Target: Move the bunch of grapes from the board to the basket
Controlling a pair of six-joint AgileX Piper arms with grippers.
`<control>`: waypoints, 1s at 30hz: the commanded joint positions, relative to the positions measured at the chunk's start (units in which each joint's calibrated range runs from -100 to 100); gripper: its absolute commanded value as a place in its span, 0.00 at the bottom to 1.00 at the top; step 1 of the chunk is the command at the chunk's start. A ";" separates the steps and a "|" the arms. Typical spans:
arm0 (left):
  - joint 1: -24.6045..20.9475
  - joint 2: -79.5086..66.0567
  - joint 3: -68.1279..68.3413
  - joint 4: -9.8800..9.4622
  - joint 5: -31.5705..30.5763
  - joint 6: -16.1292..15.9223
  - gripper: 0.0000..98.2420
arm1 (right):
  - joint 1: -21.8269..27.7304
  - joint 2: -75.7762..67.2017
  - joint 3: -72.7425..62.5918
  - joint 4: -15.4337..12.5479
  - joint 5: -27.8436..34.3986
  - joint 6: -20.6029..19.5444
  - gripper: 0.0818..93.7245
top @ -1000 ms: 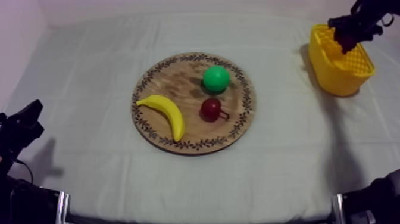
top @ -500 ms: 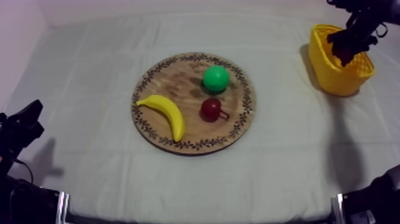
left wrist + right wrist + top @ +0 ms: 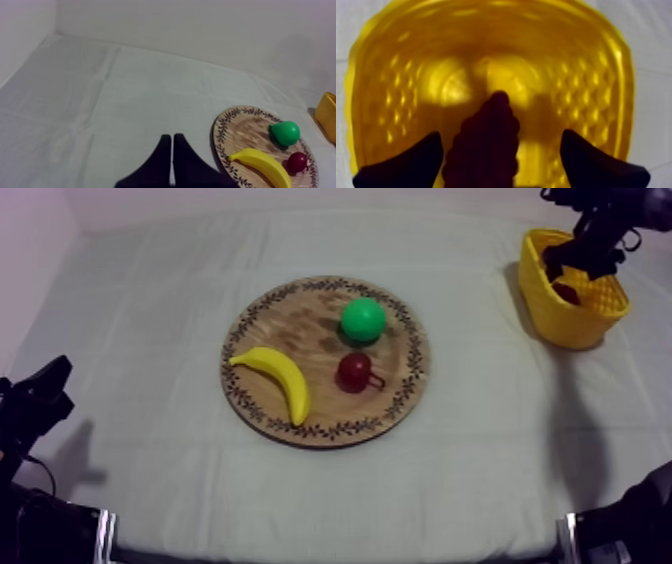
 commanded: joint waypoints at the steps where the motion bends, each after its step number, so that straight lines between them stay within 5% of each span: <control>1: -0.03 0.00 -0.03 0.02 0.02 0.01 0.00 | 0.23 -0.62 -0.22 -0.08 -0.18 0.04 0.71; 21: -0.03 0.00 -0.03 0.02 0.02 0.01 0.00 | 2.95 -26.10 19.51 -1.82 -13.69 3.40 0.63; 30: -0.03 0.00 -0.03 0.02 0.02 0.01 0.00 | 2.97 -43.24 37.05 0.91 -21.20 1.31 0.60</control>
